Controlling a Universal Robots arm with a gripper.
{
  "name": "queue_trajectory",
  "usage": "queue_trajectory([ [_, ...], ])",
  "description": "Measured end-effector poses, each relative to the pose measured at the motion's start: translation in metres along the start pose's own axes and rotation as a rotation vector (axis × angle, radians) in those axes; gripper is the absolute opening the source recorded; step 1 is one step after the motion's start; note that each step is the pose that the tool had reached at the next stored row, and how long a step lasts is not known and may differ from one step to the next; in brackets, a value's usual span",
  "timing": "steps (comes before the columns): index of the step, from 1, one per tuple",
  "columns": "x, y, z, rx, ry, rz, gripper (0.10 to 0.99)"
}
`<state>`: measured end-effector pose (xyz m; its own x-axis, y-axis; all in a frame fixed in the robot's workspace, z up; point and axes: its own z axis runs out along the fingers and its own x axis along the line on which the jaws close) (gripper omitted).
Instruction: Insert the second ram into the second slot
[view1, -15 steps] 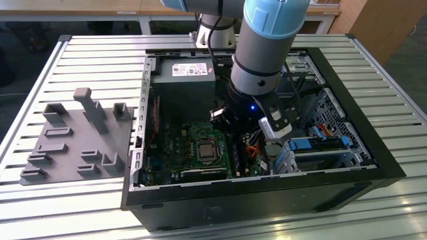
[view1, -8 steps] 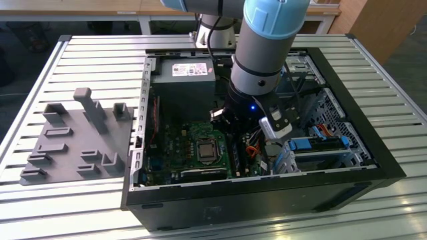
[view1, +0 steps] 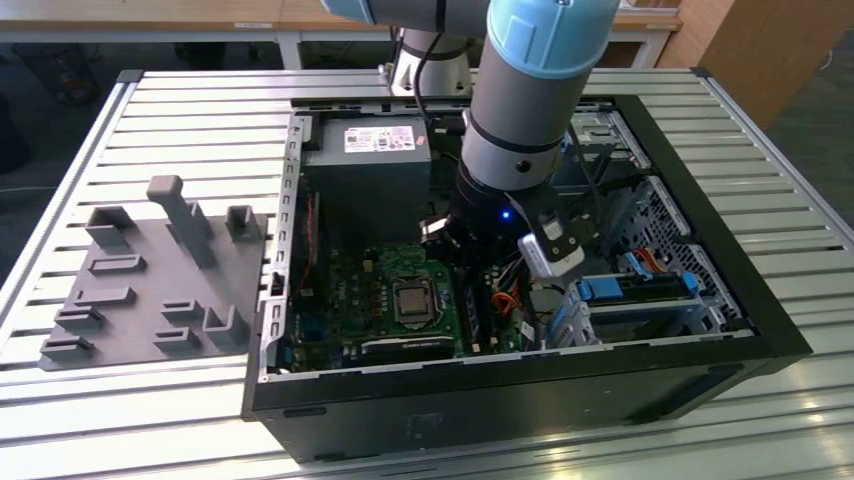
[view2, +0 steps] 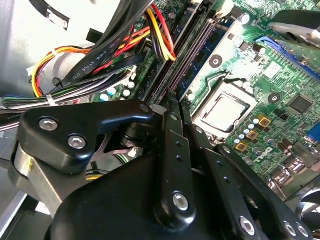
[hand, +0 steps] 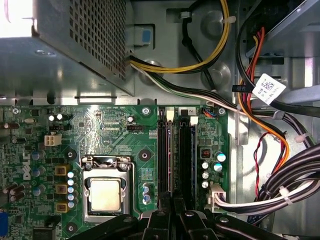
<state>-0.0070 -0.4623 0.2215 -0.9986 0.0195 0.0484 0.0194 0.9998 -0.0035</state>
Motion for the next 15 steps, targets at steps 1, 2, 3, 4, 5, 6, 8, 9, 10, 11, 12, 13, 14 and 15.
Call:
queue_trajectory([
  [1,0.0000,0.0000,0.0003,0.000,0.0000,-0.001,0.137],
  [2,0.0000,0.0000,0.0005,0.000,-0.0001,-0.002,0.137],
  [3,0.0000,0.0000,0.0009,0.000,0.0000,-0.003,0.137],
  [4,-0.0001,0.0000,0.0012,0.000,0.0000,-0.003,0.137],
  [5,-0.0001,0.0001,0.0012,0.000,0.0000,-0.004,0.137],
  [6,-0.0001,0.0001,0.0012,0.000,0.0000,-0.004,0.137],
  [8,-0.0001,0.0002,0.0015,-0.001,0.0000,-0.004,0.137],
  [9,-0.0001,0.0002,0.0016,-0.002,-0.0001,-0.004,0.137],
  [10,-0.0001,0.0002,0.0018,-0.003,0.0000,-0.004,0.137],
  [11,-0.0001,0.0003,0.0019,-0.003,0.0000,-0.004,0.137],
  [12,-0.0001,0.0003,0.0020,-0.003,0.0000,-0.004,0.137],
  [13,-0.0001,0.0003,0.0022,-0.003,0.0000,-0.004,0.137],
  [14,-0.0001,0.0003,0.0025,-0.003,0.0000,-0.004,0.137],
  [15,-0.0001,0.0003,0.0027,-0.003,0.0000,-0.004,0.137],
])
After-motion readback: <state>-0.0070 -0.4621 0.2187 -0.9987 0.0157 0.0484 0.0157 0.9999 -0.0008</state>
